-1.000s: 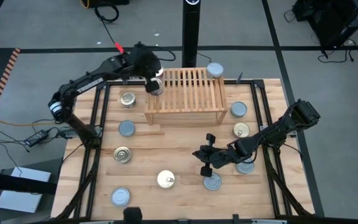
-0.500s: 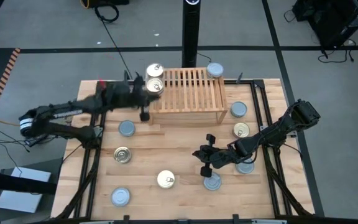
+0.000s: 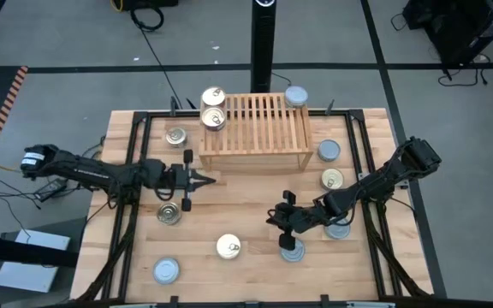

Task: Stack canned seafood by type on shelf
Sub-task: Put the green tuna can on the shelf

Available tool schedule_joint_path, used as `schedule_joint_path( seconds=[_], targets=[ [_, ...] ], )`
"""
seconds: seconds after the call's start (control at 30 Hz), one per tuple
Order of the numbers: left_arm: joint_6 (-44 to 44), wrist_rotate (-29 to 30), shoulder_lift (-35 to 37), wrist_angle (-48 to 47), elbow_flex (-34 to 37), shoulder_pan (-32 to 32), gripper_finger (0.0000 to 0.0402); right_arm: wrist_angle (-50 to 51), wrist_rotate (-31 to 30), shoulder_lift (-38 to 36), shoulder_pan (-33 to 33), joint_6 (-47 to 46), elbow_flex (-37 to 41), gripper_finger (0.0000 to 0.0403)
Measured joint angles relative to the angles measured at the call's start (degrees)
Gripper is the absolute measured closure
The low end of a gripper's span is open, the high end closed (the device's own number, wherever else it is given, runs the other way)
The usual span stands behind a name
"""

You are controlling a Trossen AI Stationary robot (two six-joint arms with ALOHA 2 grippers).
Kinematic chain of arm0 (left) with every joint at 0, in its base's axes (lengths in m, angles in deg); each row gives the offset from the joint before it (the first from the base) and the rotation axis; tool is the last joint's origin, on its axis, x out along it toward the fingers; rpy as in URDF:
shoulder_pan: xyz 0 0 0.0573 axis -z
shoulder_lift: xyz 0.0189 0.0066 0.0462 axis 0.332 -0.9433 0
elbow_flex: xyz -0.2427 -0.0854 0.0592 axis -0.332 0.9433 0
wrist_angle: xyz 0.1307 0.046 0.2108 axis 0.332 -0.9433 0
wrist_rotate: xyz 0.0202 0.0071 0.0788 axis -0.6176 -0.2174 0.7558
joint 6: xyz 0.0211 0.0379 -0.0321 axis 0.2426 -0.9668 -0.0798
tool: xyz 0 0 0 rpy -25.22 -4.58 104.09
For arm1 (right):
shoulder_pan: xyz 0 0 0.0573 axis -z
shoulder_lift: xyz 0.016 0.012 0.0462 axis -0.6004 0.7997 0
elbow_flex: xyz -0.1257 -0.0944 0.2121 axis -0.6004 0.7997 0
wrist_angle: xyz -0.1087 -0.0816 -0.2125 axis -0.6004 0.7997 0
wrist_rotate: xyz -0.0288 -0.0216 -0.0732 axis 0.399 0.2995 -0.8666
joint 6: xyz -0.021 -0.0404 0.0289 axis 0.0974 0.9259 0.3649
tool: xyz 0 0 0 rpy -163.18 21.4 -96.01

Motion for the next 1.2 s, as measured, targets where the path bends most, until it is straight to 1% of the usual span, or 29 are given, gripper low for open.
schedule_joint_path(
  seconds=[0.1,0.2,0.33,0.47,0.57,0.67,0.7,0.77,0.87,1.0,1.1,1.2],
  targets=[
    [0.05,0.45,-0.06,-0.07,0.00,1.97,0.0398,0.10,1.36,0.00,-0.10,-1.45,-0.01,0.0388],
    [-0.36,-0.02,-0.06,-0.06,0.00,3.55,0.0398,2.29,3.08,0.00,0.10,-1.37,-1.47,0.0387],
    [-0.38,0.15,-0.06,-0.10,0.00,4.55,0.0398,5.28,4.51,0.00,2.09,1.71,-3.46,0.0389],
    [0.22,0.12,-0.09,-1.73,0.00,4.75,0.0398,4.72,7.35,0.00,4.36,5.96,-3.82,0.0389],
    [3.30,0.13,-0.11,-4.17,-0.20,4.75,0.0398,4.80,6.93,0.00,5.53,6.43,-3.82,0.0387],
    [6.33,0.79,-0.11,-10.29,-1.81,5.10,0.0398,4.81,4.11,0.00,5.89,6.38,-3.82,0.0388],
    [7.37,2.30,-0.11,-12.45,-2.30,5.52,0.0398,5.23,3.84,0.00,5.86,6.50,-3.82,0.0388],
    [9.63,7.79,-0.11,-16.92,-3.11,6.96,0.0398,5.27,3.09,0.00,5.15,6.66,-3.80,0.0390],
    [14.36,15.27,-0.11,-27.29,-4.97,9.26,0.0398,4.97,0.52,0.00,4.17,7.43,-3.80,0.0389],
    [24.17,23.70,-0.11,-41.18,-7.51,11.80,0.0398,4.73,-0.16,0.00,4.42,9.11,-3.80,0.0388],
    [31.43,27.51,-0.11,-49.95,-8.86,12.50,0.0392,4.45,-0.14,0.00,5.14,9.06,-3.80,0.0390],
    [37.99,28.98,-0.11,-55.36,-9.33,12.54,0.0379,4.45,-0.15,0.00,5.28,9.05,-3.75,0.0391]
  ],
)
